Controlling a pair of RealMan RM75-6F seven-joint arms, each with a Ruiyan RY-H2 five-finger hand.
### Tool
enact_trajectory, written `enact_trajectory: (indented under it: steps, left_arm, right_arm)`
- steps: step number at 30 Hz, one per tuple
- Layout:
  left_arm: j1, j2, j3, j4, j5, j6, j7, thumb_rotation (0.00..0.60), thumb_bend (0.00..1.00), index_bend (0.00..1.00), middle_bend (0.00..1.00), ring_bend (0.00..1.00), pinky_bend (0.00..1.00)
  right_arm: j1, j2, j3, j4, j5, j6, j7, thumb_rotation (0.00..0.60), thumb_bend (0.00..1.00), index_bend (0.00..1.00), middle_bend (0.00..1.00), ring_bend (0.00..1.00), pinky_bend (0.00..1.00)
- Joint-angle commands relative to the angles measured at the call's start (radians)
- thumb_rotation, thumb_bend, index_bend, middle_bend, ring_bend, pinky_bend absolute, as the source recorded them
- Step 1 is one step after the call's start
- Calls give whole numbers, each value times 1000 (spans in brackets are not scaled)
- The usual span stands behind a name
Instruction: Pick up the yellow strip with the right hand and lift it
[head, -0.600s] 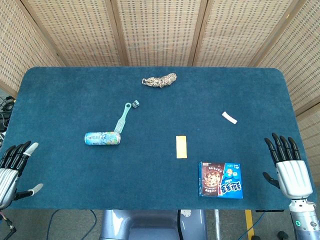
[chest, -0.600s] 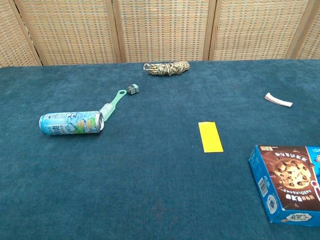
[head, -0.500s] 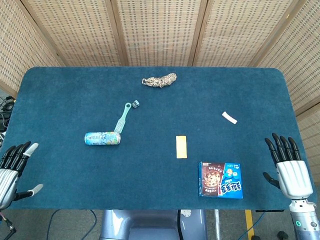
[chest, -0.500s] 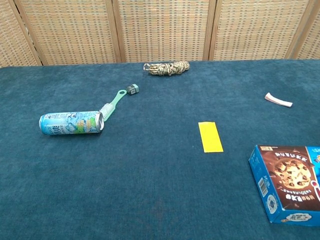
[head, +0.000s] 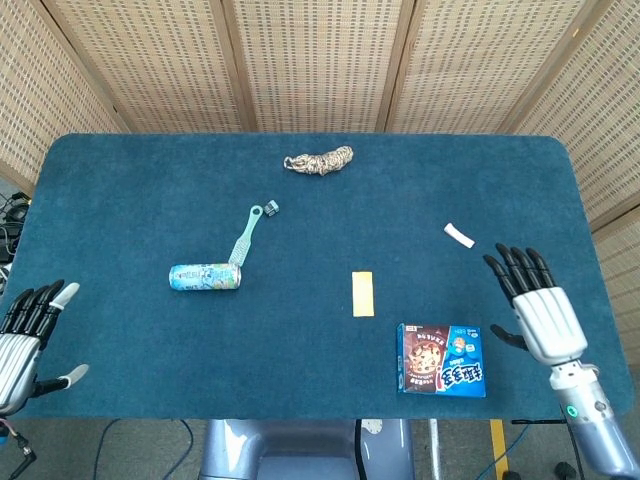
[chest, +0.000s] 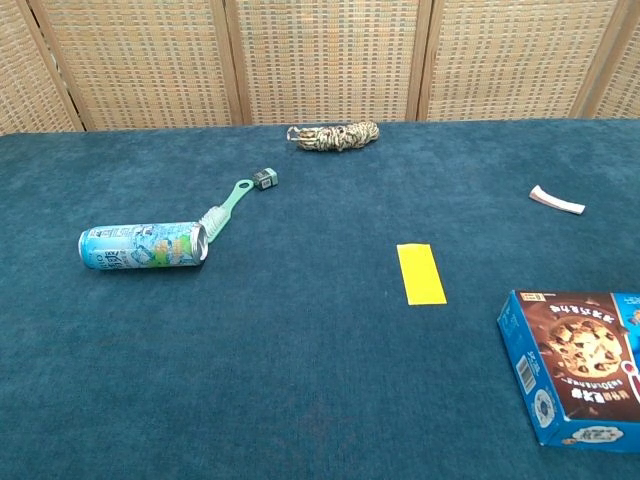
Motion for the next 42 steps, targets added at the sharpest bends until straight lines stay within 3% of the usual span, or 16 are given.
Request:
enact_trajectory:
  steps: [1, 7, 13, 21, 26, 42]
  left_arm:
    - [-11, -8, -12, 3, -27, -20, 11, 600, 0, 0, 0, 0, 0]
    - [-27, -18, -27, 6, -67, -52, 29, 600, 0, 0, 0, 0, 0]
    - [-36, -25, -34, 10, -94, -72, 42, 600, 0, 0, 0, 0, 0]
    - [-44, -32, -37, 13, -117, -93, 56, 600, 0, 0, 0, 0, 0]
    - [-46, -36, -36, 13, -117, -96, 62, 600, 0, 0, 0, 0, 0]
    - [-49, -37, -36, 13, -125, -99, 60, 600, 0, 0, 0, 0, 0]
  right_arm:
    - [188, 49, 90, -61, 92, -240, 33, 600, 0, 51, 0, 0, 0]
    - [356, -31, 129, -18, 246, -467, 7, 600, 0, 179, 0, 0, 0]
    - [474, -136, 122, 52, 404, -581, -92, 600, 21, 280, 0, 0, 0]
    - [545, -291, 71, 159, 553, -575, -203, 600, 200, 393, 0, 0, 0]
    - [561, -357, 34, 201, 582, -551, -256, 600, 288, 414, 0, 0, 0]
    - [607, -522, -28, 295, 651, -508, -379, 600, 301, 424, 0, 0, 0]
